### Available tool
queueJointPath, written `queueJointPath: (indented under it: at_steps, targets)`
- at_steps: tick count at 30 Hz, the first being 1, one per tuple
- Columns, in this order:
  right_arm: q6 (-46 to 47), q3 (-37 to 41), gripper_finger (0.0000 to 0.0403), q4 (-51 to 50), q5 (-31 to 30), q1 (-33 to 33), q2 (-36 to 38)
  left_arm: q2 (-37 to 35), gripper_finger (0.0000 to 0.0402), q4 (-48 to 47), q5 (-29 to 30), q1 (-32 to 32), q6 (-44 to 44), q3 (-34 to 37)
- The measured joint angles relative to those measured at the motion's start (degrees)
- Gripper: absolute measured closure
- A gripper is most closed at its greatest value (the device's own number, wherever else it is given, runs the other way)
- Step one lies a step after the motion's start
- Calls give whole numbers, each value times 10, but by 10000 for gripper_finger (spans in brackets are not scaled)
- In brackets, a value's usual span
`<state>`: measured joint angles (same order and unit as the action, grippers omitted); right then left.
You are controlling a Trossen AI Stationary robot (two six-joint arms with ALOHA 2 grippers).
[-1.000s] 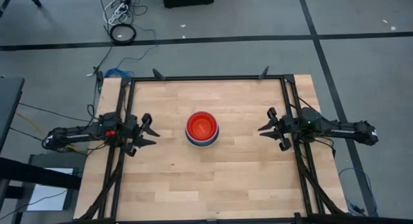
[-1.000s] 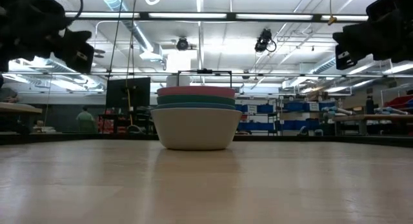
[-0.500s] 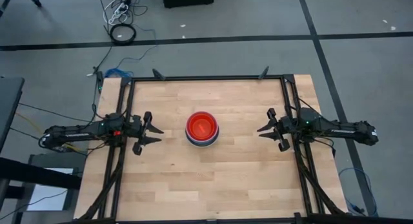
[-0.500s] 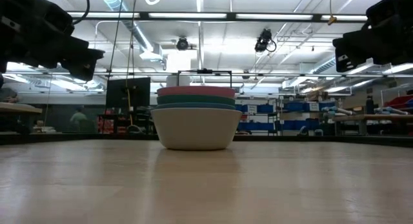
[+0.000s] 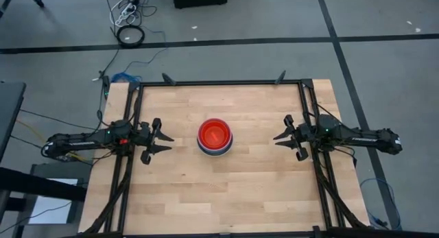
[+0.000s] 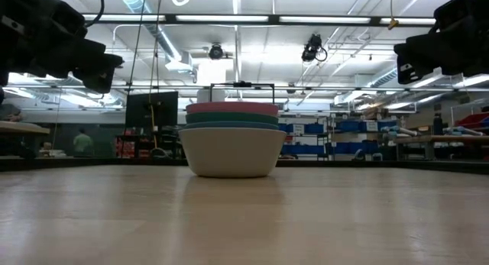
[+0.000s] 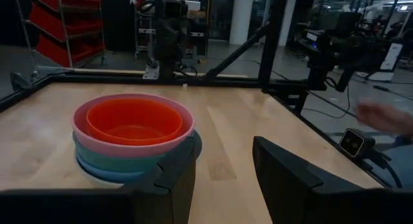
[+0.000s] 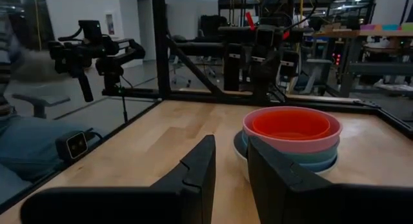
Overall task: Nest bowls inside each other
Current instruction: Return to Home Position
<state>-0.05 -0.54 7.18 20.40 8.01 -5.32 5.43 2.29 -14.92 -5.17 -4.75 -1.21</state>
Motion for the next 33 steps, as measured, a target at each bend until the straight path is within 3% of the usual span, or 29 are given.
queueJointPath:
  at_steps: [33]
  targets:
    - [0, 0, 323, 0, 0, 0, 0, 0, 238, 10, -1, 0, 0, -2]
